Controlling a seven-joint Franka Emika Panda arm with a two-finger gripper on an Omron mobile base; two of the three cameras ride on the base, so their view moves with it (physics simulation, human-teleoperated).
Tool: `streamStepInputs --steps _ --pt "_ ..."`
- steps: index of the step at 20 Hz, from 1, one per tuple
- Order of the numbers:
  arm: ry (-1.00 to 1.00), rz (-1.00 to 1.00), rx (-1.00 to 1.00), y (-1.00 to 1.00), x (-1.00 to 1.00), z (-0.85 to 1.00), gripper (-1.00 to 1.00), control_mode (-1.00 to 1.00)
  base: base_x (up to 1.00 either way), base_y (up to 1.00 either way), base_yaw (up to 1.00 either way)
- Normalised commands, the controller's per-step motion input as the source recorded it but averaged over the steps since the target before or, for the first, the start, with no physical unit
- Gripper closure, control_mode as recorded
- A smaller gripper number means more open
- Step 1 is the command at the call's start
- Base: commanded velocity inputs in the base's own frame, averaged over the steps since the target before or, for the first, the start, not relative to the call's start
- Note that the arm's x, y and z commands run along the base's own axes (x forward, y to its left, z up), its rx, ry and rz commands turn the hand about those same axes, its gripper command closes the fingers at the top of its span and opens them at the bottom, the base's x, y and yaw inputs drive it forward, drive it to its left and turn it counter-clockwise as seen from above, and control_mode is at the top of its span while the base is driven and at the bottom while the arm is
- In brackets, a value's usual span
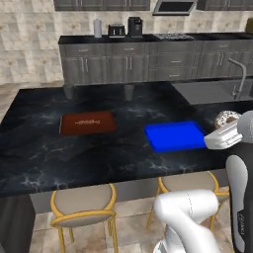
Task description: Take the cupcake and donut from the fridge and place them on the empty tray on the dining counter.
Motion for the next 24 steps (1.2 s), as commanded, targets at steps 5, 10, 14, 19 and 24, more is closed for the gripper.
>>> streamStepInputs --steps 5,10,14,19,24 --pt "0.0 0.0 0.0 0.0 0.0 0.0 1.0 1.0 1.0 0.0 0.45" --pt "0.0 0.0 0.0 0.0 0.0 0.0 1.0 1.0 1.0 0.0 0.42" --pt "0.0 0.0 0.0 0.0 0.0 0.0 1.0 1.0 0.96 0.0 0.23" --pt "0.03 0.0 0.0 0.0 0.2 -0.03 1.0 -1.0 0.7 0.0 0.04" --pt "0.05 0.0 0.0 -0.24 1.0 -0.17 1.0 -1.0 0.0 0.0 0.0"
